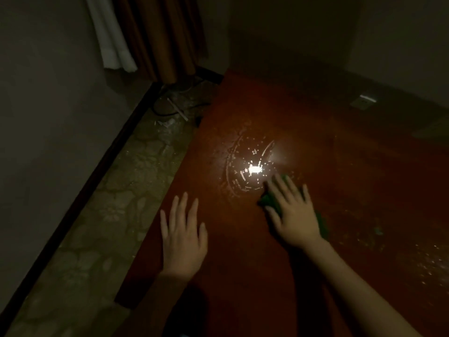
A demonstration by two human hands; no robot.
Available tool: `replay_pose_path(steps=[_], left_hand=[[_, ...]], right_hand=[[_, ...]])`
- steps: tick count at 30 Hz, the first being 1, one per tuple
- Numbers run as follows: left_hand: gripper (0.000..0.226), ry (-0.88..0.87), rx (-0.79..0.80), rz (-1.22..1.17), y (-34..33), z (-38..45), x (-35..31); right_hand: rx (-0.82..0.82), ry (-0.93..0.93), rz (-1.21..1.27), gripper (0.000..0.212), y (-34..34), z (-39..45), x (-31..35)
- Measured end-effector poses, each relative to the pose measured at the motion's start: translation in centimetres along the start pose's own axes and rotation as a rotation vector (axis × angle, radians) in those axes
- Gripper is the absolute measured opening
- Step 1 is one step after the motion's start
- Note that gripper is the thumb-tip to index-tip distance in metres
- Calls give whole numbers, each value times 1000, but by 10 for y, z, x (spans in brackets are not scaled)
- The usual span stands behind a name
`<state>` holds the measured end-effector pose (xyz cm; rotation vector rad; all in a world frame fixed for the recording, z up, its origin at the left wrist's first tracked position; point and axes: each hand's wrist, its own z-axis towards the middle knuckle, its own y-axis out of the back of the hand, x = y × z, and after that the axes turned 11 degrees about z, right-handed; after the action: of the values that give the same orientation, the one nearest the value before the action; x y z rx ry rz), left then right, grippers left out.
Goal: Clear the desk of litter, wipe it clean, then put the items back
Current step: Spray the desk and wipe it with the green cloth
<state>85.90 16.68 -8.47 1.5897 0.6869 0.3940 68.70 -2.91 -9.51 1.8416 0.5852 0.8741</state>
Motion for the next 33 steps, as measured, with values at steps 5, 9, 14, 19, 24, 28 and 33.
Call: replay_pose_path(steps=[5,9,14,19,24,28,33], left_hand=[[60,-12,94,77,-11,-31,1],[65,30,132,85,-9,-40,6],[62,26,155,131,-8,-49,27],[62,-33,199,82,-4,-55,43],[60,-135,278,64,-3,-57,55],[61,-167,325,66,0,-55,59],[62,-185,337,68,2,-54,57]], right_hand=[[-176,-472,103,62,18,74,10],[-87,-184,44,61,3,94,70],[74,194,25,60,-35,-10,110],[21,19,-10,59,-33,-65,50],[-142,-510,96,61,-22,-3,70],[-52,-213,50,62,-42,-8,135],[34,97,9,62,-83,-118,164]])
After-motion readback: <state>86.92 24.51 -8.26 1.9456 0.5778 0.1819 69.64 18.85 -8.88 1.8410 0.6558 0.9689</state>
